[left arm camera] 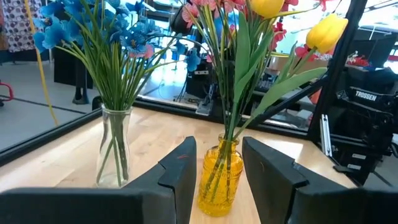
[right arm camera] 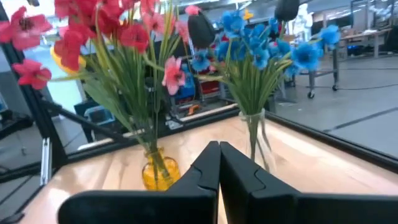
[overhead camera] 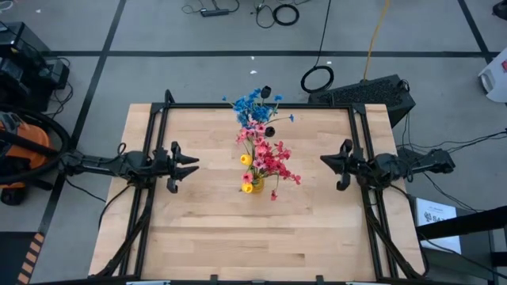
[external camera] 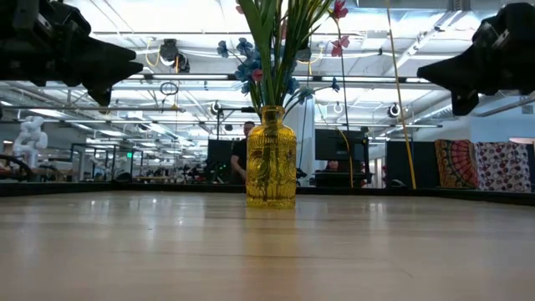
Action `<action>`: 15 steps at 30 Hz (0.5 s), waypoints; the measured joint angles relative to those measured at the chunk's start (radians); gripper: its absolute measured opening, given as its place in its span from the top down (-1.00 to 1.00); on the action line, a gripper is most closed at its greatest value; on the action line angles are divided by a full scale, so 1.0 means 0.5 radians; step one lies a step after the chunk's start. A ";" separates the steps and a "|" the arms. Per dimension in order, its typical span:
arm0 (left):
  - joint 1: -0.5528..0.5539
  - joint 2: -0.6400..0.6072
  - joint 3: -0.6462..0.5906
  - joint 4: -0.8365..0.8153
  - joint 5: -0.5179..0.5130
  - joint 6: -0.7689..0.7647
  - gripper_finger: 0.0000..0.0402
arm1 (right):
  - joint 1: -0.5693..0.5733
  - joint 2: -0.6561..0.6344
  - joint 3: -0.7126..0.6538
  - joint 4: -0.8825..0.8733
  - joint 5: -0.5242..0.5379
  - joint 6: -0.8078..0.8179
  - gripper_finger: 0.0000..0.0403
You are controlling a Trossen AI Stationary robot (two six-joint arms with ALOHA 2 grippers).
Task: Sort flowers into vase by color
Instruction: Return to Home Position
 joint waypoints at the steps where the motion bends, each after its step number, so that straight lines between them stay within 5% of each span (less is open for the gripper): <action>1: 0.000 0.000 0.000 -0.001 0.000 -0.001 0.32 | 0.000 0.000 0.000 -0.021 -0.009 0.003 1.00; 15: 0.000 0.000 0.000 -0.001 0.000 0.000 0.32 | 0.005 0.042 0.001 -0.066 -0.017 0.075 1.00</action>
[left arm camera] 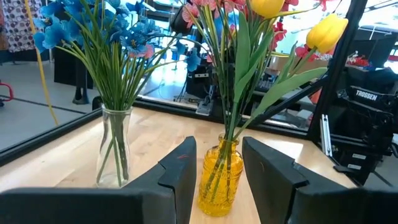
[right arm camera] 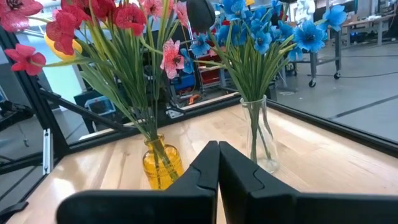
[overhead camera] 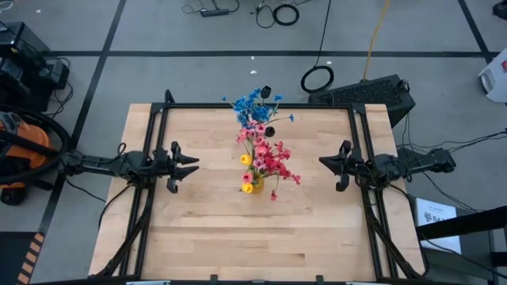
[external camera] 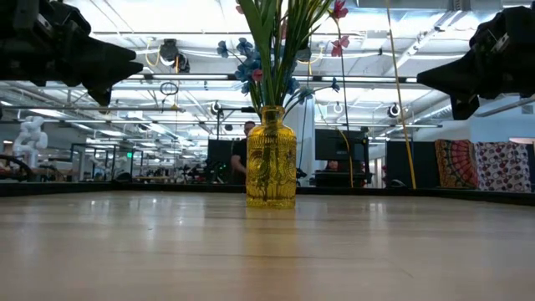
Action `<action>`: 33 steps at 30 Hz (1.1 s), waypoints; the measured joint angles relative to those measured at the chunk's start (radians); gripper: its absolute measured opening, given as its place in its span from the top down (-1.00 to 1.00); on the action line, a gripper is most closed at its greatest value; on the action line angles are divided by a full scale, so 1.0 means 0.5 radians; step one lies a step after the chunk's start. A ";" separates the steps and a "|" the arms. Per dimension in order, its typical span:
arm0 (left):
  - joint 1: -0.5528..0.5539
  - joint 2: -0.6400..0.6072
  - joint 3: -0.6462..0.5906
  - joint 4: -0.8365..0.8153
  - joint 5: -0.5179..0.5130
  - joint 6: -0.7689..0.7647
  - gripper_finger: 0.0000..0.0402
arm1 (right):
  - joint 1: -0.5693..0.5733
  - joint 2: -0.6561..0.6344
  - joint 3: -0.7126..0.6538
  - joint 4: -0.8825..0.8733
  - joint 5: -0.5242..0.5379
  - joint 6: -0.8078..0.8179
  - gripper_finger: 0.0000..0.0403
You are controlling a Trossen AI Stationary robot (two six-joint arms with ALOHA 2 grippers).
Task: Sort flowers into vase by color
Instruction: Return to Home Position
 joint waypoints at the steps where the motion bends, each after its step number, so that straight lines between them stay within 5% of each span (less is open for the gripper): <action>1: 0.000 0.000 0.000 0.000 0.000 0.004 0.32 | 0.000 0.000 0.000 0.002 0.000 0.000 1.00; 6: 0.000 0.000 -0.001 -0.015 0.022 0.283 0.32 | 0.000 0.000 0.000 0.001 0.000 0.000 1.00; 11: 0.000 0.002 -0.001 -0.260 0.085 0.262 0.32 | 0.000 0.000 0.000 0.002 0.001 0.000 1.00; 33: 0.000 0.027 0.000 -0.249 0.120 0.263 0.32 | 0.000 0.000 0.000 0.002 0.002 0.000 1.00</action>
